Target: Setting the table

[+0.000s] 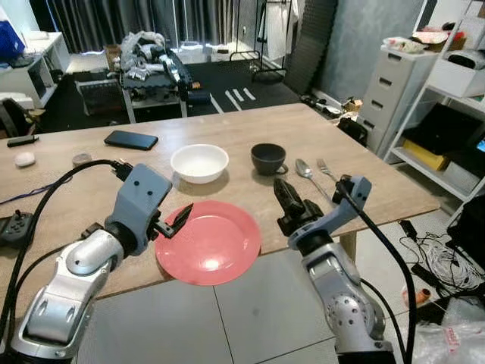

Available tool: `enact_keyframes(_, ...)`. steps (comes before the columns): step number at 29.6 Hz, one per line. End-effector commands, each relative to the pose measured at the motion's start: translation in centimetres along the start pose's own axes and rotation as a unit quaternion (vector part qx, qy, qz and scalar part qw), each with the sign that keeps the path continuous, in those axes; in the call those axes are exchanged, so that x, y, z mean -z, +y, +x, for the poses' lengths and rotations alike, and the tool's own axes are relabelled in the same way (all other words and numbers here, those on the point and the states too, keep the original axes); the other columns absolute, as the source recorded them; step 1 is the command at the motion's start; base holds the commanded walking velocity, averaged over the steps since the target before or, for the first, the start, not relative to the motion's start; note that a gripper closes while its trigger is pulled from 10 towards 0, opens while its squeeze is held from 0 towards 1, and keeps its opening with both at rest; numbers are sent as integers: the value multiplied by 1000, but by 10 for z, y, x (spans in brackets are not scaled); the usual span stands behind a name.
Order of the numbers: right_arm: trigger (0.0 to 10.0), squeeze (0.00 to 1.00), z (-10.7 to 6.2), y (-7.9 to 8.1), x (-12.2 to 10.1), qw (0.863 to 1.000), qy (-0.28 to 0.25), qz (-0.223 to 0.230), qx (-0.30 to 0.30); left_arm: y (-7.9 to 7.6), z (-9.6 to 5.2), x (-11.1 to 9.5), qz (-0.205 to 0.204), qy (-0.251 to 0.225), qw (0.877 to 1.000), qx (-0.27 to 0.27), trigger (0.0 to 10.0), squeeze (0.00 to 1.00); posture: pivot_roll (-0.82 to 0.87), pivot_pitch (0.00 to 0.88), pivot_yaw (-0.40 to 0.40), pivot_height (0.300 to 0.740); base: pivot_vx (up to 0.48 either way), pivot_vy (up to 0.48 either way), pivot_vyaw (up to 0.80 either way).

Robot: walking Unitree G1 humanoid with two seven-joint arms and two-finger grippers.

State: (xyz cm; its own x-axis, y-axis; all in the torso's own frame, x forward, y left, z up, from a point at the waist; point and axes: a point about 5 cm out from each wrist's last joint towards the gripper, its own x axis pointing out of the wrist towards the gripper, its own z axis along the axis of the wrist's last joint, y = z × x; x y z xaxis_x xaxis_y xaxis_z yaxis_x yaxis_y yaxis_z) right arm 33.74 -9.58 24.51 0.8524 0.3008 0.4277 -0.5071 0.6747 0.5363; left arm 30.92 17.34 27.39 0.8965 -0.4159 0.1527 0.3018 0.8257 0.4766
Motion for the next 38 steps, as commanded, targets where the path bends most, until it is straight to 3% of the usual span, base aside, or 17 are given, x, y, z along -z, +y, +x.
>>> enact_keyframes(1,10000,0,-1,-1,2,1000,0,-1,1,-3,0,3,1,5,1000,12,10000,0,130,64,93,740,0,0,0)
enact_keyframes(9,10000,0,-3,-3,7,1000,8,-1,4,-9,3,3,-9,7,1000,20,10000,0,129,62,103,740,0,0,0)
enact_keyframes(12,10000,0,-4,-7,9,1000,9,-7,8,-14,-5,12,-24,26,998,43,10000,0,131,58,110,740,0,0,0)
enact_keyframes(14,10000,0,-5,-8,11,1000,12,-18,10,-15,-15,24,7,45,998,40,10000,0,131,59,109,740,0,0,0)
enact_keyframes(18,10000,0,-7,-9,14,1000,17,-20,12,-8,-23,33,22,51,998,-4,10000,0,129,56,105,740,0,0,0)
enact_keyframes(20,10000,0,-9,-10,17,999,25,-32,12,-11,-42,50,57,68,996,13,10000,0,130,38,108,740,0,0,0)
enact_keyframes(24,10000,0,-12,-14,23,998,36,-46,15,-16,-55,66,81,74,993,49,10000,0,136,27,104,740,0,0,0)
enact_keyframes(28,10000,0,-16,-20,36,996,56,-59,23,-12,-47,73,56,70,995,44,10000,0,137,20,95,740,0,0,0)
enact_keyframes(29,10000,0,-19,-27,49,994,78,-69,35,-9,-36,79,45,61,997,32,10000,0,138,21,86,740,0,0,0)
enact_keyframes(31,10000,0,-19,-27,49,994,78,-69,35,-9,-36,79,45,61,997,32,10000,0,138,21,86,740,0,0,0)
enact_keyframes(34,10000,0,-23,-36,62,990,106,-77,55,-11,-18,89,32,67,997,19,10000,0,131,19,84,740,0,0,0)
enact_keyframes(35,10000,0,-24,-40,66,987,118,-81,67,-18,-12,96,68,83,994,36,10000,0,125,18,82,740,0,0,0)
enact_keyframes(37,10000,0,-24,-40,66,987,118,-81,67,-18,-12,96,68,83,994,36,10000,0,125,18,82,740,0,0,0)
enact_keyframes(38,10000,0,-26,-43,68,986,123,-86,72,-27,-10,103,101,93,988,64,10000,0,124,20,82,740,0,0,0)
